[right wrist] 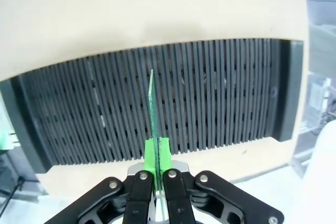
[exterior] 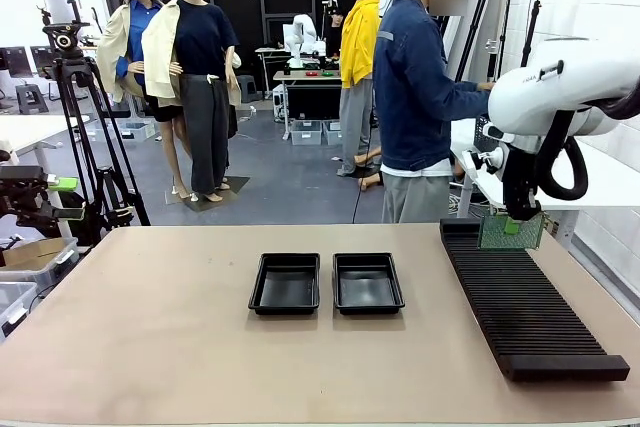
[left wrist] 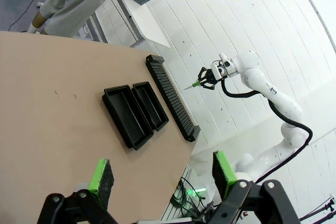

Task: Inspect and transfer BCBs to ESD trays.
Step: Pick up the Blank PCB from the PCB Rack and place it in the left ESD tray.

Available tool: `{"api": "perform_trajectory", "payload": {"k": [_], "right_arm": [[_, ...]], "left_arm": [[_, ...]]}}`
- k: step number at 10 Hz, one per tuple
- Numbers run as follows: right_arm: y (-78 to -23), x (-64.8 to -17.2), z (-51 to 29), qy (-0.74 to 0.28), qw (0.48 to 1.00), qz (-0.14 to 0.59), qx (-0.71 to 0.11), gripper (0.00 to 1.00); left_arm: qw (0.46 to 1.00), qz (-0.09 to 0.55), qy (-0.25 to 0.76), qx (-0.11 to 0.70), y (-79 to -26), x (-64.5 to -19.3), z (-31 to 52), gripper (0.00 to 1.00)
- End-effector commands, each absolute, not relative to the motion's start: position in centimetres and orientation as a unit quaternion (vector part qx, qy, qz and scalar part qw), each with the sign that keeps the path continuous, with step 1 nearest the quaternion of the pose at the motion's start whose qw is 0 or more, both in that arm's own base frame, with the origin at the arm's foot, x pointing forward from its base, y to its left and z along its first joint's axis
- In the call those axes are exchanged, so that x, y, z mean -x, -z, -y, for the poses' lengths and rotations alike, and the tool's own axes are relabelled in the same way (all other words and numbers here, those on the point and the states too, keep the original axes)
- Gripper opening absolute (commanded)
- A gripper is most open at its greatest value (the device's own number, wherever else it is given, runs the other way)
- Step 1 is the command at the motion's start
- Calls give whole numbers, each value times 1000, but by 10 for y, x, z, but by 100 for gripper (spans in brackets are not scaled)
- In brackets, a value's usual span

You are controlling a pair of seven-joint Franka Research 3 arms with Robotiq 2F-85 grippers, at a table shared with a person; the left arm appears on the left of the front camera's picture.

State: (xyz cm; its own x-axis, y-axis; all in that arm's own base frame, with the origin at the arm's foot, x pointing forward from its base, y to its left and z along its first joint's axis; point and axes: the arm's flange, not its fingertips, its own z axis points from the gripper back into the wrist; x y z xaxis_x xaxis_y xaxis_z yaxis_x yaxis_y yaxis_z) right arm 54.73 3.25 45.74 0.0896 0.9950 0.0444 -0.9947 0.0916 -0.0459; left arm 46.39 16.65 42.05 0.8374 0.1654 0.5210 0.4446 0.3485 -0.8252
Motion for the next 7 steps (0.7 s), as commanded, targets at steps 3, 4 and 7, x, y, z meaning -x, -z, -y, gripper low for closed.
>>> {"api": "perform_trajectory", "payload": {"k": [3,4,7], "right_arm": [[-481,-535,-51,-642,766,9,10,0],[-483,-534,-56,-633,774,5,15,0],[-489,-527,-72,-575,817,17,29,0]], "left_arm": [[776,269,85,564,-423,-464,-167,100],[776,269,85,564,-423,-464,-167,100],[776,269,85,564,-423,-464,-167,100]]}}
